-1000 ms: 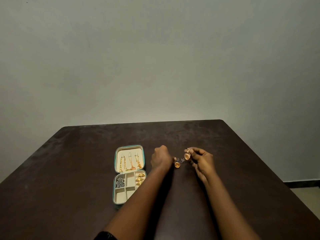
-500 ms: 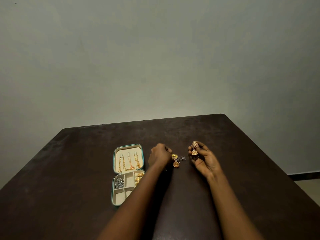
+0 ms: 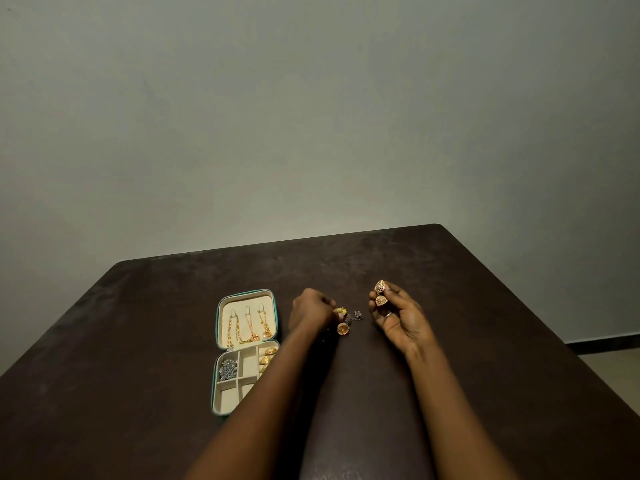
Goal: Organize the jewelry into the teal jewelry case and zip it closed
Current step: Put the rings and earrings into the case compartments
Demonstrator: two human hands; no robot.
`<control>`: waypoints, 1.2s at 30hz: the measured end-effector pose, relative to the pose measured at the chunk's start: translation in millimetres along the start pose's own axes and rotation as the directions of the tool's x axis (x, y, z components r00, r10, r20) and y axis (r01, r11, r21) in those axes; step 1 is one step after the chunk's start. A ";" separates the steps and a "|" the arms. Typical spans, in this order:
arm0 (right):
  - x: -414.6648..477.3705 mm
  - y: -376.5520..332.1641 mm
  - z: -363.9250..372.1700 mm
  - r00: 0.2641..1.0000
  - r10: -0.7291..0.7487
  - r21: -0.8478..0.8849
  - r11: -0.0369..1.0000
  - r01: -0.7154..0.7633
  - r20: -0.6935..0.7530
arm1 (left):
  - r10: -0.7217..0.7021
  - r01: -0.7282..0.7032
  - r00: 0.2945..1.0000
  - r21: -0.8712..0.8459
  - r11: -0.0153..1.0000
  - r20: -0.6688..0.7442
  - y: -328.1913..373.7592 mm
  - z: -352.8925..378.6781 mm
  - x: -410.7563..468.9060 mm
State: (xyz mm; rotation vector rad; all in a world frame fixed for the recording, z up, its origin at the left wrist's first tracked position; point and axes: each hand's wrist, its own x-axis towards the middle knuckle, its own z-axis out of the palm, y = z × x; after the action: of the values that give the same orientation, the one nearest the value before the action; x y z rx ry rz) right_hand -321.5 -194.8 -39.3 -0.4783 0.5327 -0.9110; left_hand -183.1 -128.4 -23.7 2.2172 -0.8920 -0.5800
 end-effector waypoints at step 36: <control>-12.2 30.3 15.2 0.978 -0.127 -0.720 0.662 0.208 0.166 | 0.139 0.003 0.981 -0.727 0.687 0.135 -12.1 -23.7 -21.5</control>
State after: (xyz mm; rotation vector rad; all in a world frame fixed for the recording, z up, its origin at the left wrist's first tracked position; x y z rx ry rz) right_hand -299.9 -166.2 -42.8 -1.3339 0.7701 -0.8123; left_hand -177.9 -96.3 -13.1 1.4080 -0.6592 -0.9243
